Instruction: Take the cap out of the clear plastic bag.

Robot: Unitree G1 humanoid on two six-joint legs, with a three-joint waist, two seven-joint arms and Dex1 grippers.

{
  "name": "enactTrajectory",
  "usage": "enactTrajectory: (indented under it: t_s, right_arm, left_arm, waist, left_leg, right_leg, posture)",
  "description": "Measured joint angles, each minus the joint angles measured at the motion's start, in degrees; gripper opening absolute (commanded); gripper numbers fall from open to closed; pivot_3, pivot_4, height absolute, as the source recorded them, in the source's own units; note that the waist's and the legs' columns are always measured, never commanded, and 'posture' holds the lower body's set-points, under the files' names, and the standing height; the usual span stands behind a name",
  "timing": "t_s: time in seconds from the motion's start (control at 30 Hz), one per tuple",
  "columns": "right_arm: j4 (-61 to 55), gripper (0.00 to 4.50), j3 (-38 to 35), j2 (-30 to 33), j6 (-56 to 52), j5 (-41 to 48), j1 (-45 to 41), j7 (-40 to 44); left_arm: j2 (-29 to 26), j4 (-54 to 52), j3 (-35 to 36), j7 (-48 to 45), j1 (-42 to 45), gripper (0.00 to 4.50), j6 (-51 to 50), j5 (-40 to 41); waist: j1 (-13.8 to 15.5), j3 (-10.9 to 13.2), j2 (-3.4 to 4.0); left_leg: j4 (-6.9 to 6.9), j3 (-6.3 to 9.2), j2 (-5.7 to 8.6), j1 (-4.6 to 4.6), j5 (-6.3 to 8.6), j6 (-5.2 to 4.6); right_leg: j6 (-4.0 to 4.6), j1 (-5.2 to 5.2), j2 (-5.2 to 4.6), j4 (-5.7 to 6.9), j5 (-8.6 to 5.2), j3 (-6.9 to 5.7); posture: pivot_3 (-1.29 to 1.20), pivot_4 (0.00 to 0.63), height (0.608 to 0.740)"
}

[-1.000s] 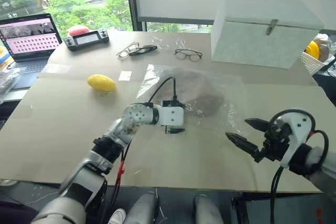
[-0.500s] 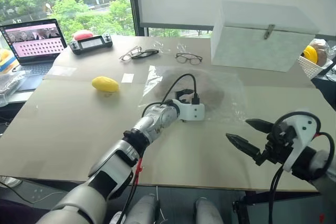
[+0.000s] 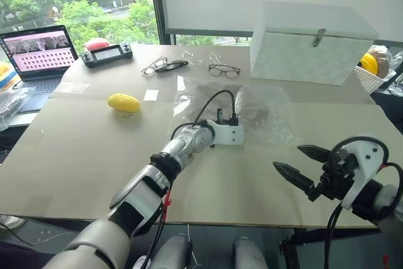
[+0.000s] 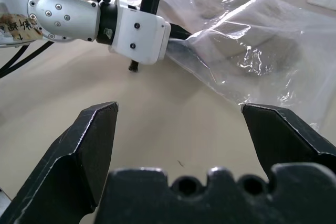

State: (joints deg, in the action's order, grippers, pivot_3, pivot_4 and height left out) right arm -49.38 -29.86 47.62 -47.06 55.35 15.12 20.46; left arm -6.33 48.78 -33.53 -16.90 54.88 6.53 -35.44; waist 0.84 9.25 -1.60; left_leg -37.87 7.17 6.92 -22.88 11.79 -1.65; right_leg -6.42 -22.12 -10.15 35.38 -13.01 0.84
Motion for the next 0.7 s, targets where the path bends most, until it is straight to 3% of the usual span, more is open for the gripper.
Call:
enactTrajectory:
  t_s: [0.17, 0.27, 0.33, 0.47, 0.6, 0.7]
  right_arm:
    - [-0.1, 4.5, 0.0, 0.0, 0.0, 0.0, 0.0, -0.6]
    - [-0.3, 4.5, 0.1, -0.2, 0.0, 0.0, -0.1, -1.1]
    - [-0.4, 4.5, 0.3, -0.4, 0.0, 0.0, -0.3, -1.3]
    - [-0.3, 4.5, 0.3, -0.4, 0.0, -0.3, -0.1, -1.3]
    - [0.2, 4.5, 0.4, -0.4, 0.1, -0.9, -0.5, -1.1]
    - [0.4, 4.5, 0.6, -0.4, 0.2, -1.3, -0.8, -0.8]
  left_arm:
    - [0.1, 1.1, 0.5, 0.7, 0.2, 0.05, 0.9, 0.1]
    - [-0.9, 2.9, 1.6, 2.0, 0.3, 0.05, 6.6, 1.7]
    - [-4.2, 4.9, 1.4, 3.0, 0.8, 0.05, 15.1, 2.0]
    - [-15.9, 11.1, 1.1, 5.5, 4.0, 0.05, 33.6, 1.0]
    - [-21.7, 15.1, 1.1, 8.5, 7.7, 0.05, 47.5, -0.4]
    - [-28.2, 18.1, 0.3, 11.2, 9.6, 0.05, 65.9, -2.7]
  waist:
    - [0.0, -0.1, 0.07]
    - [-0.1, -0.1, 0.11]
    - [-0.5, 0.0, 0.05]
    - [-1.2, 0.1, -0.11]
    - [0.2, 0.1, -0.17]
    - [0.4, 0.2, -0.3]
  left_leg:
    - [0.0, 0.0, -0.01, 0.0, 0.0, 0.0]
    - [0.01, 0.0, -0.04, -0.02, 0.0, 0.0]
    - [0.04, -0.05, -0.08, -0.09, 0.0, 0.0]
    - [0.06, -0.09, -0.01, -0.58, 0.0, 0.01]
    - [0.05, -0.05, 0.31, -0.9, 0.07, -0.11]
    - [0.05, -0.08, 0.3, -0.96, 0.24, -0.15]
  right_leg:
    - [0.0, 0.0, 0.0, 0.0, 0.0, 0.0]
    - [0.0, -0.05, 0.0, 0.0, 0.0, 0.0]
    - [0.0, -0.21, 0.01, 0.02, 0.0, 0.02]
    - [0.08, -0.83, 0.01, 0.01, 0.06, 0.07]
    - [0.5, -1.09, -0.24, 0.06, 0.38, 0.0]
    - [0.53, -1.1, -0.24, -0.2, 0.42, 0.0]
  posture:
    - [0.0, 0.15, 0.74]
    - [0.0, 0.15, 0.74]
    - [0.0, 0.15, 0.74]
    - [0.0, 0.15, 0.74]
    - [0.0, 0.15, 0.74]
    - [0.0, 0.15, 0.74]
